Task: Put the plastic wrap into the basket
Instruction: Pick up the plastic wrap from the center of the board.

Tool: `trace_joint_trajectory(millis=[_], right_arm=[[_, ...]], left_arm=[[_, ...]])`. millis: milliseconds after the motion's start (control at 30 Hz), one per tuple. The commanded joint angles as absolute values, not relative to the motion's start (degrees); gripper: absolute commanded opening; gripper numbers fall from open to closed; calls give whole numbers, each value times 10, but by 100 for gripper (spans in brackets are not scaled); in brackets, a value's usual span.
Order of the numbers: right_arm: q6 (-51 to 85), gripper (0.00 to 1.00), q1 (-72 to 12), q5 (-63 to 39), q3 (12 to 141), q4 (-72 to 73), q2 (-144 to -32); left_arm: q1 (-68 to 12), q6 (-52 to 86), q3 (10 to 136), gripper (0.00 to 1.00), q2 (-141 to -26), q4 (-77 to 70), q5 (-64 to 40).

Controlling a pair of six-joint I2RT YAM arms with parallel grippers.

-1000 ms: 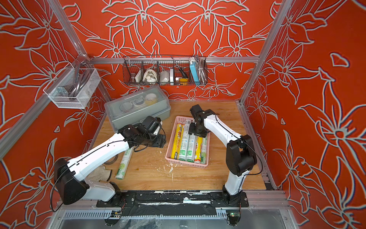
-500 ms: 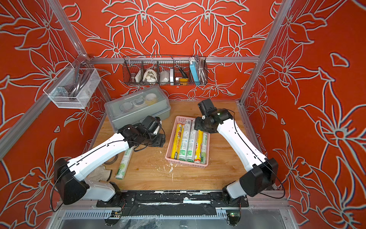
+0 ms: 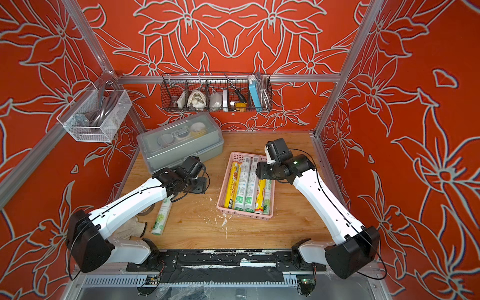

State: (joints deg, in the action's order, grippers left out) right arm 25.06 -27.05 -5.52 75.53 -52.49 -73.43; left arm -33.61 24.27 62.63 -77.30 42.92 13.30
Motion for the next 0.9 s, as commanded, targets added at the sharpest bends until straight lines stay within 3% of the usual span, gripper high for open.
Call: trace_joint_trajectory(millis=[0, 267, 367, 400, 567, 867], right_arm=[[204, 64, -273, -83, 726, -475, -709], [173, 66, -272, -122, 687, -423, -705], [168, 66, -272, -134, 685, -415, -716], [167, 66, -273, -139, 683, -413, -718], [167, 66, -272, -143, 672, -402, -719], [163, 67, -271, -141, 666, -403, -716]], left_arm=[[-326, 262, 592, 72, -749, 419, 162], [-253, 292, 480, 74, -685, 383, 126], [-212, 309, 440, 96, -649, 380, 132], [-199, 317, 430, 98, -638, 378, 133], [-149, 351, 386, 98, -596, 371, 151], [-97, 377, 370, 98, -629, 363, 164]])
